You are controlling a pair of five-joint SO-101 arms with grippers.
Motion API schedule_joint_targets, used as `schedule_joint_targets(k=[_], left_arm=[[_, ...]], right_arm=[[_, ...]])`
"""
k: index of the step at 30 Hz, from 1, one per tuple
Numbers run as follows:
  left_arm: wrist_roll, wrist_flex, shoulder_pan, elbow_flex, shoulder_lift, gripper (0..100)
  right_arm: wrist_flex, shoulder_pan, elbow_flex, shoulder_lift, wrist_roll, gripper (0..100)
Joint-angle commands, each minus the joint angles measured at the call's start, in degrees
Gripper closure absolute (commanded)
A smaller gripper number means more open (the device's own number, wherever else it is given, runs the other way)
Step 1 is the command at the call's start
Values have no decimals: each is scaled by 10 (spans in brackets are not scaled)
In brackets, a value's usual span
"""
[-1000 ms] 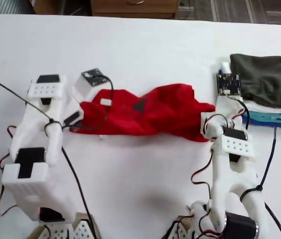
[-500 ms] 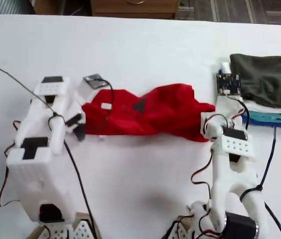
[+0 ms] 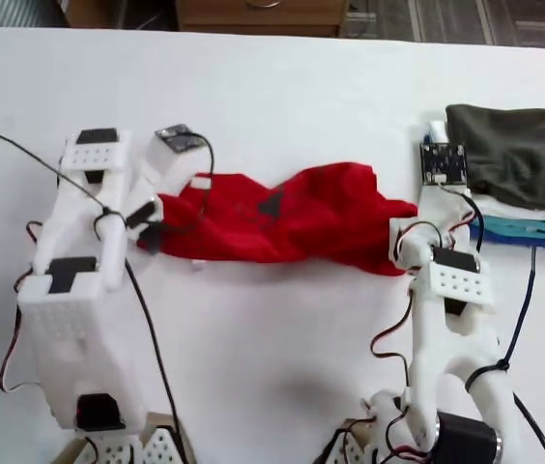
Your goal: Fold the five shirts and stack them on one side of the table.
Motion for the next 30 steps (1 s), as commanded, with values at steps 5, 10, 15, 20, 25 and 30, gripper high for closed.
schedule_joint_targets(k=[5, 10, 15, 20, 25, 30], left_arm=[[-2, -3, -6, -15, 35, 790], [-2, -6, -5, -17, 38, 798], [0, -4, -5, -17, 40, 980], [4, 0, -4, -17, 33, 974], [4, 76, 10, -55, -3, 975], [4, 170, 25, -121, -100, 975]], right_arm=[[-8, -2, -5, 0, -4, 978], [-8, -2, -5, 0, -4, 978], [-8, -2, -5, 0, -4, 978], [-8, -2, -5, 0, -4, 978], [-2, -1, -18, -8, -3, 978], [94, -2, -128, -51, 1, 978]])
